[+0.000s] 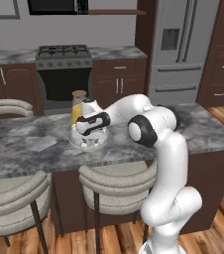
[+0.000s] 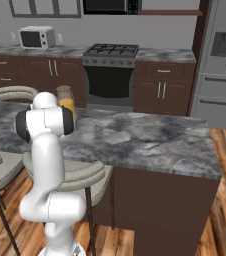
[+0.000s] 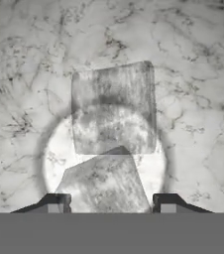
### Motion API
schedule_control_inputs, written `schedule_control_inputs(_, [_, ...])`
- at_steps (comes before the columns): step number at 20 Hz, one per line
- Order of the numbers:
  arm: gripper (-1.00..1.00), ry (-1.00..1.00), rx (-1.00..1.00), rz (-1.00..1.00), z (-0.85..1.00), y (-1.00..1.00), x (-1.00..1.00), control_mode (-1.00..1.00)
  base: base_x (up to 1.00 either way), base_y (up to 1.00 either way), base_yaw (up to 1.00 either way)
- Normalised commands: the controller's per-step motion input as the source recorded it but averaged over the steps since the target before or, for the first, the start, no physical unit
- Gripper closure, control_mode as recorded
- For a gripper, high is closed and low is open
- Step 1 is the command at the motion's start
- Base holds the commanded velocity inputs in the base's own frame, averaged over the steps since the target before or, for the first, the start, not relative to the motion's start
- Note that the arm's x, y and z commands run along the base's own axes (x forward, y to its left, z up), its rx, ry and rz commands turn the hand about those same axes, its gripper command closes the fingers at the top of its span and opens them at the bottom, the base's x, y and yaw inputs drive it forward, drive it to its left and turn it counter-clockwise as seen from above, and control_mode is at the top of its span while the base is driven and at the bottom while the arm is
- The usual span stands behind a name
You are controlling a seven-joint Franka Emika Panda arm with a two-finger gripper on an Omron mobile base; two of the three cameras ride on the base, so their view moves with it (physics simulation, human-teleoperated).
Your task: There are two ice cubes in the ice bowl. Place both ice cubes in the glass cup.
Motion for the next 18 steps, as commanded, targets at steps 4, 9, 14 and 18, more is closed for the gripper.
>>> schedule_control_inputs(4, [1.0,-0.16,0.0,-0.01,1.0,-0.12,0.0,-1.0,0.0,0.0,0.0])
schedule_control_inputs(9, [1.0,-0.09,0.0,0.0,0.97,-0.62,0.0,-1.0,0.0,0.0,0.0])
schedule_control_inputs(14, [1.0,-0.03,-0.01,0.0,0.62,-0.81,0.0,-1.0,0.0,0.0,0.0])
schedule_control_inputs(18, [1.0,0.0,-0.04,-0.01,0.23,-0.71,0.08,-1.0,0.0,0.0,0.0])
